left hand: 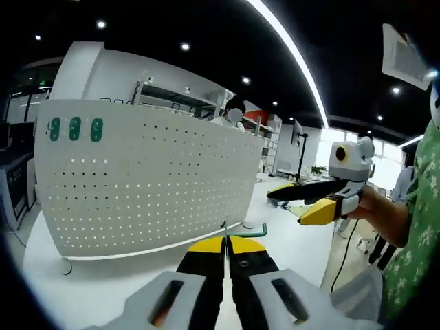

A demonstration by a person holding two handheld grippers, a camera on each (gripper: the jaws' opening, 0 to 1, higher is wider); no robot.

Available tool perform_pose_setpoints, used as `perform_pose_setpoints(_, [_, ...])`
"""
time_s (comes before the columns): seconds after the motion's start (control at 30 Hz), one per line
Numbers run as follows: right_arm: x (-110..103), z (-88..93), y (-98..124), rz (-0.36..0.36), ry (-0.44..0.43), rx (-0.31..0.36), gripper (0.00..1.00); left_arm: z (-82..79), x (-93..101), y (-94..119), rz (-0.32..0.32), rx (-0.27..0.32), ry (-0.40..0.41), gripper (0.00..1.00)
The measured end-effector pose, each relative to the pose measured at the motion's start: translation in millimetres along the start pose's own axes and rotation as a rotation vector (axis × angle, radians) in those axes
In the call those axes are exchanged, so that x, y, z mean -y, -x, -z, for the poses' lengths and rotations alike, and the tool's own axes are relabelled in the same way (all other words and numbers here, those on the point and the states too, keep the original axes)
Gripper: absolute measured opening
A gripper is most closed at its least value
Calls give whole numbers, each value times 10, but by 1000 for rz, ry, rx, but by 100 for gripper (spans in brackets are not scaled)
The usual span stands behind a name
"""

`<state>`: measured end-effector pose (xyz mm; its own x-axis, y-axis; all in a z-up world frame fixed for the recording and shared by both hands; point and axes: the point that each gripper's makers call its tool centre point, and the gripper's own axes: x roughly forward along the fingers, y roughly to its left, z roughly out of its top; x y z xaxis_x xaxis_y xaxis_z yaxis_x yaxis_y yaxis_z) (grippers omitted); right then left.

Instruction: Insert the hook assembly into the mounting plate slot until the hook locks in place.

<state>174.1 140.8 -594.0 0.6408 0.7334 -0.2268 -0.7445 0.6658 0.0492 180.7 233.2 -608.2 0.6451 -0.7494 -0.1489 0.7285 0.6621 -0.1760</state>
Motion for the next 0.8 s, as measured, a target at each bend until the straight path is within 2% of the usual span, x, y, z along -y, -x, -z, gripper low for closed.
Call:
perform_pose_setpoints(0.1, [-33, -16, 3, -11, 5, 1, 56, -21, 29, 58, 52, -1, -34, 1])
perform_pose_setpoints(0.13, [-52, -26, 5, -15, 8, 2, 55, -15, 81, 84, 102, -12, -53, 1])
perform_pose_setpoints(0.33, [-129, -54, 14, -47, 23, 3, 50, -28, 251, 205, 244, -36, -118, 1])
perform_pose_setpoints(0.53, [-253, -91, 13, -108, 12, 10, 41, -11, 381, 239, 333, -59, -134, 1])
perform_pose_setpoints(0.8, [-454, -104, 20, -204, 36, -3, 30, -41, 471, 251, 407, -65, -144, 1])
